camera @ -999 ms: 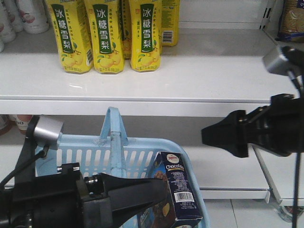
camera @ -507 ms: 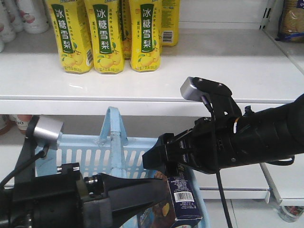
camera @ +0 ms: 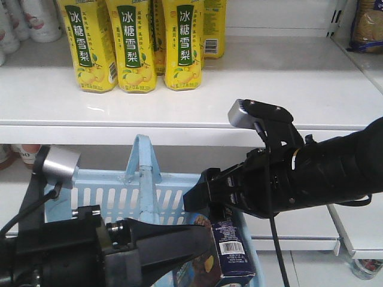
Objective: Left arm holds basket, right arm returns cookies
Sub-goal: 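Lower the open right gripper into the basket around the cookie box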
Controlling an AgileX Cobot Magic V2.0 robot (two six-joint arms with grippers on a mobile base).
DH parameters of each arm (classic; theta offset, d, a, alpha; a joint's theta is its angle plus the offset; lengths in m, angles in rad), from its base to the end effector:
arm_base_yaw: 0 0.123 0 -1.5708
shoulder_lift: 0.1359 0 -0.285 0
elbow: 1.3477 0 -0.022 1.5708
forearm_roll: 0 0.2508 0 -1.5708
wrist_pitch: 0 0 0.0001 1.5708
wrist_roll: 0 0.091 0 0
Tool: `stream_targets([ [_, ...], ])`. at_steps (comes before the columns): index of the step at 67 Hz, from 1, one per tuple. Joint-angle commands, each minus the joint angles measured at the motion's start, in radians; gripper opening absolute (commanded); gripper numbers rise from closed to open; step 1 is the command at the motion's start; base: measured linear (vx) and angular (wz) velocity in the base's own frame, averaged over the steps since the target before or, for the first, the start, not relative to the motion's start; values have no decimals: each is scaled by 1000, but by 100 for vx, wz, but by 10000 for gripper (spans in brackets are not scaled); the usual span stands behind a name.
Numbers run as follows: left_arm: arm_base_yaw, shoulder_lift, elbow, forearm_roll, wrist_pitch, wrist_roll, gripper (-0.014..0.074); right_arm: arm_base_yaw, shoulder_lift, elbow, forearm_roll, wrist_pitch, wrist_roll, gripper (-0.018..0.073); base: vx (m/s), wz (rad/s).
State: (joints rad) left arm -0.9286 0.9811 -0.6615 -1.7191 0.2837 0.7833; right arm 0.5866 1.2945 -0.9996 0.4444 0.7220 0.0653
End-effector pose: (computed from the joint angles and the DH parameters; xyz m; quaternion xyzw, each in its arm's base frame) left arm 0.1056 -0.1833 0.3264 0.0840 0.7638 -0.5716 0.2878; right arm 0.2069 0.1686 0.3077 -0.1312 0.9231 0.2787 0.2302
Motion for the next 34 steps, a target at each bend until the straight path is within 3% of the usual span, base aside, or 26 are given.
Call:
stream_targets([
  [1, -3, -19, -36, -60, 31, 14, -6, 9, -9, -29, 38, -16, -18, 589, 0, 0],
  [21, -3, -19, -36, -60, 31, 14, -6, 111, 24, -29, 36, -37, -8, 567, 0, 0],
  [34, -3, -19, -36, -60, 31, 14, -6, 110, 72, -29, 38, -39, -6, 547, 0, 0],
])
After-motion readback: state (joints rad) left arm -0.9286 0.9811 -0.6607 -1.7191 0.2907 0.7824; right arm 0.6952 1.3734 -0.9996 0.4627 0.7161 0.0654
